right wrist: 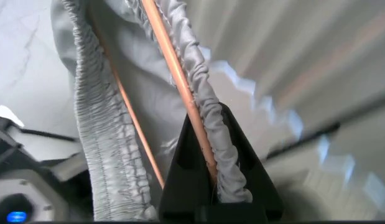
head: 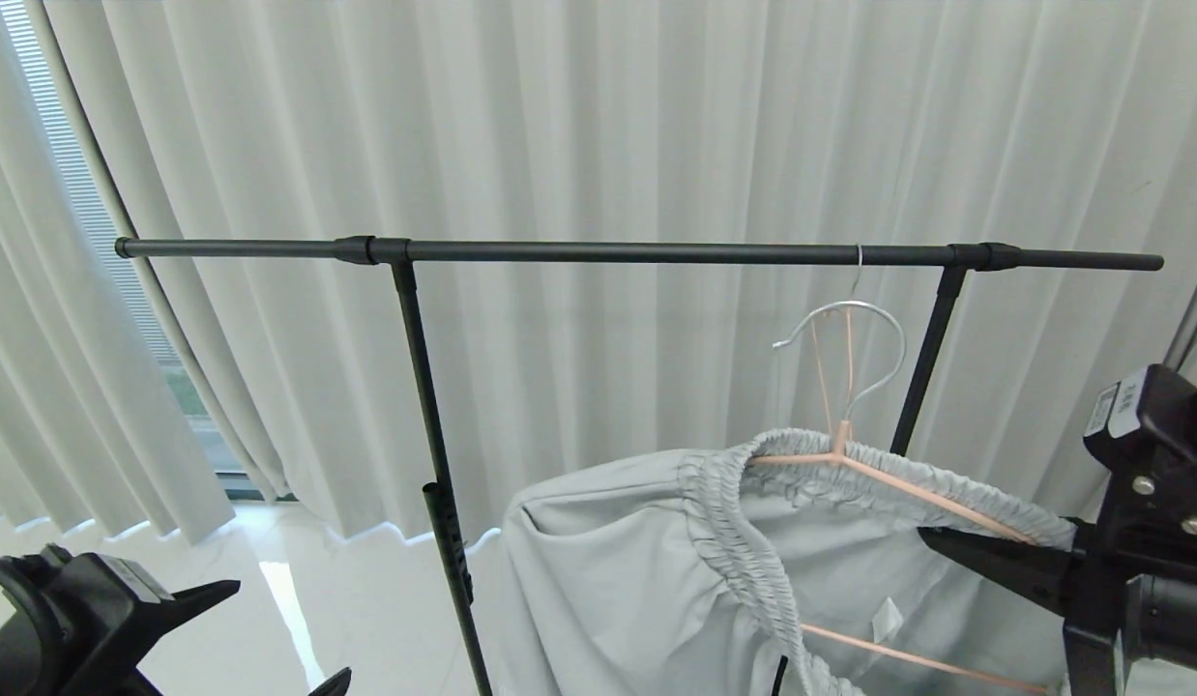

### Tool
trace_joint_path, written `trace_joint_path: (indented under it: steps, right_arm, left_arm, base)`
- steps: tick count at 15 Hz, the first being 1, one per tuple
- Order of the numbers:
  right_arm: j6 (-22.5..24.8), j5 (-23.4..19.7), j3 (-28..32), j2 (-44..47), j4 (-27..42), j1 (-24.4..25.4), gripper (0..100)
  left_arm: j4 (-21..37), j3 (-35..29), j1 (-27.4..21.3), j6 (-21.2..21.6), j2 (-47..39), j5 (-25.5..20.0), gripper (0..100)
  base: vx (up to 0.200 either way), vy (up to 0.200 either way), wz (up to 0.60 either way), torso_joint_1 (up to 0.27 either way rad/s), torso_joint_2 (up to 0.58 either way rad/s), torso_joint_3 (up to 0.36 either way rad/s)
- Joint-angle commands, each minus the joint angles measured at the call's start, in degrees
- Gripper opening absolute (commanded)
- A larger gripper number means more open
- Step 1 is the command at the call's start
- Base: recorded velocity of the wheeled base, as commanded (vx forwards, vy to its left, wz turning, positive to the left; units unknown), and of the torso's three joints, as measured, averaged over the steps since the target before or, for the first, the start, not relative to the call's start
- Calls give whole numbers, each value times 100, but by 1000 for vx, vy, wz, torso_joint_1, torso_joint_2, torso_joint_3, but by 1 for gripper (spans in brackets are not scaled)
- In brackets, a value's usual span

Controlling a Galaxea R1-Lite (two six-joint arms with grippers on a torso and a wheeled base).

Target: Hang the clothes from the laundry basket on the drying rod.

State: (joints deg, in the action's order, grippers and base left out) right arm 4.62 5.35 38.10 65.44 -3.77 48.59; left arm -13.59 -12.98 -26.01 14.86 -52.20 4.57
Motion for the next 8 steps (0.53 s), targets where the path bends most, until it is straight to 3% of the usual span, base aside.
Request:
trace_joint_path:
  steps: [1, 3, 5, 8]
  right_arm:
    - [-796, 449, 471, 338, 676, -8, 0]
    - [-1622, 845, 910, 760, 1133, -113, 0]
    - [-2141, 1187, 1262, 1217, 1273, -280, 0]
    - [-2352, 1565, 1525, 1647, 1273, -553, 0]
  left_arm:
    - [-12, -275, 17, 8, 78, 35, 100]
    - [-12, -433, 35, 228, 43, 158, 100]
    - [-12, -451, 44, 377, 52, 193, 100]
    - [-12, -539, 44, 395, 34, 202, 100]
  base:
    - [0, 0, 0, 0, 0, 0]
    - [0, 0, 0, 0, 0, 0]
    - [0, 0, 0, 0, 0, 0]
    - [0, 0, 0, 0, 0, 0]
